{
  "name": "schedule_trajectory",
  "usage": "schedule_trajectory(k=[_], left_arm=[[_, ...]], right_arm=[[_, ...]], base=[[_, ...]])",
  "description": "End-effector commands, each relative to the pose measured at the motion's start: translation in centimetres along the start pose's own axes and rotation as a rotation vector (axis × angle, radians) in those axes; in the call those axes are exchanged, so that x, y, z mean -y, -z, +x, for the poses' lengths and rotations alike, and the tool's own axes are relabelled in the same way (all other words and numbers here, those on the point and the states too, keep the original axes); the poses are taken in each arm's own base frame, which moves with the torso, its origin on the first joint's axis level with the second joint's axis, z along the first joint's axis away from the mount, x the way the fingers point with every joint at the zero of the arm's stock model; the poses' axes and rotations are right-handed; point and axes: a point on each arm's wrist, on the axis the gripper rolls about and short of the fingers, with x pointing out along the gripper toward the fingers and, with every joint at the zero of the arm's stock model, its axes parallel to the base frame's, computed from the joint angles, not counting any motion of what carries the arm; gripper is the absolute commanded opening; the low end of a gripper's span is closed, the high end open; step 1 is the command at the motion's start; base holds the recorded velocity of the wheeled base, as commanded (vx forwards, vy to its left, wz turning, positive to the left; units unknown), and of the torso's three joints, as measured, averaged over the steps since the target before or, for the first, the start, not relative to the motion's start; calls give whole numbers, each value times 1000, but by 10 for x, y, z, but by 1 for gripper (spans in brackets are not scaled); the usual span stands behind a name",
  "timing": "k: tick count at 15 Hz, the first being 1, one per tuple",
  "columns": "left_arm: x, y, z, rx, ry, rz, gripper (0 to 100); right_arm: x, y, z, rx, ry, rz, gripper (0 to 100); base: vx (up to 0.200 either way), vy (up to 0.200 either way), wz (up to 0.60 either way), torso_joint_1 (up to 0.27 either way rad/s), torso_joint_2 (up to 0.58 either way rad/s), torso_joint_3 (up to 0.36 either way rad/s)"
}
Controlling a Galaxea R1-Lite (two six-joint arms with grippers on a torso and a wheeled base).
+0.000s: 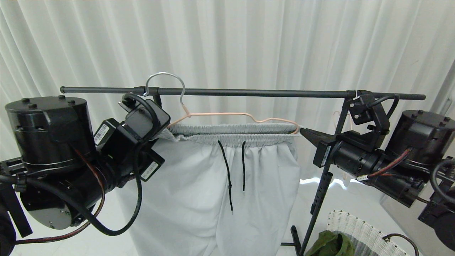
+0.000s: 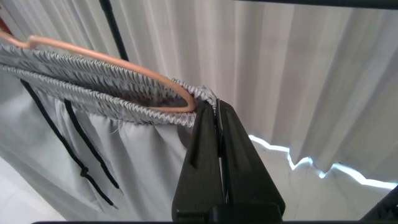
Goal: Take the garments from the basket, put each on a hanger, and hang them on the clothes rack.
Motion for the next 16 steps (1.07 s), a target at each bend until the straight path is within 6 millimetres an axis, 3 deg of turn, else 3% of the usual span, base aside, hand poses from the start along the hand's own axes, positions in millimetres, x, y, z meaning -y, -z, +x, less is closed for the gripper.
schedule_trajectory(k=[1,10,14,16], left_arm=[[3,3,1,-15,7,16,0],[8,10,5,-41,28,95,0],[11,6,11,-38,36,118,0],[6,-8,18,-6,16,91,0]], right_arm=[[-1,-6,-3,20,-4,-8,0],[-6,-36,-2,39,-44,-93,0],[-29,-38,3,20,-125,-97,0],[-41,-32,2,-13,-162,-97,0]], base=[[0,0,0,0,0,0],[0,0,0,0,0,0],[0,0,0,0,0,0],[0,0,0,0,0,0]])
